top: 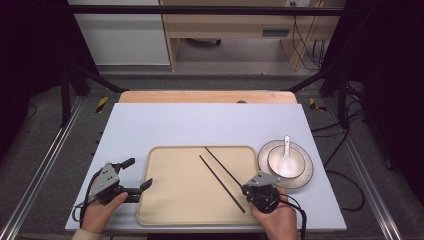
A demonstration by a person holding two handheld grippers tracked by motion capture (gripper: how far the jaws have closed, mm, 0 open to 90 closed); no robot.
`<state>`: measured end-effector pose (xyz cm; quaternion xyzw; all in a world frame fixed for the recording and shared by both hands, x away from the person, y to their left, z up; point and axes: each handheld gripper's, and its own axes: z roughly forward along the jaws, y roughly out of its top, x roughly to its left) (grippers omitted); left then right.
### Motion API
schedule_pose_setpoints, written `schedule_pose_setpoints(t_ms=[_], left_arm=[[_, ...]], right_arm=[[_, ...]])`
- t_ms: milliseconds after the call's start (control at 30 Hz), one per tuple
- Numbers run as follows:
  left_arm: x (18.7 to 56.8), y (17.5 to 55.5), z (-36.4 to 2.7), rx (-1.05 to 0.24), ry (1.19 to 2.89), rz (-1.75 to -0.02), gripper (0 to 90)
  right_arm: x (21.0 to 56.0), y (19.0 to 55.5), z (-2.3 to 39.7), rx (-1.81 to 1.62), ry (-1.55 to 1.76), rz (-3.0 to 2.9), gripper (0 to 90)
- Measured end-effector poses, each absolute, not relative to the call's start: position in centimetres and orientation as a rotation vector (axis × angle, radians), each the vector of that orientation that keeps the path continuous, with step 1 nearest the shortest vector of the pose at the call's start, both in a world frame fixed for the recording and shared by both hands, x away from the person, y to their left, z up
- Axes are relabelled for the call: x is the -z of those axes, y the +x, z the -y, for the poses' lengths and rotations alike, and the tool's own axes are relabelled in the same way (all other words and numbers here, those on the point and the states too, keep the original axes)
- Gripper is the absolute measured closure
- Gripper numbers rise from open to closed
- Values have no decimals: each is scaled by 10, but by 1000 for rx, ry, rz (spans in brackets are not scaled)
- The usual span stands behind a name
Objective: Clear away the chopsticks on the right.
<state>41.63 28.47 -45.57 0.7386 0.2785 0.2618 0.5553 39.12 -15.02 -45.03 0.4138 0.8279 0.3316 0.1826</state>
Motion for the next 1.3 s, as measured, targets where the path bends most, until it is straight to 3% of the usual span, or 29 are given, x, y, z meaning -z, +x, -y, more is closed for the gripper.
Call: schedule_pose_setpoints(t_ms=[500,533,800,900,933,1000,1067,1200,1300], left_arm=[[455,416,-285,-615,1741,-659,69],[455,416,-285,-616,1739,-659,69],[454,417,-287,-618,1734,-661,69],[454,417,-287,-617,1731,-663,69],[454,417,-287,-617,1731,-663,69],[454,417,-287,-617,1732,-664,69],[455,417,-287,-616,1734,-666,69],[455,417,-286,-618,1744,-660,69],[454,415,-283,-597,1747,-651,83]], right_arm=[[463,382,134,-899,1193,-2397,843],[462,380,134,-916,1192,-2390,780],[459,383,139,-1017,1146,-2314,625],[457,390,141,-1069,1134,-2255,470],[457,390,141,-1069,1134,-2255,470],[456,394,142,-1093,1125,-2220,377],[455,401,142,-1102,1119,-2188,240],[453,406,142,-1109,1097,-2177,137],[447,409,145,-1132,1044,-2155,127]])
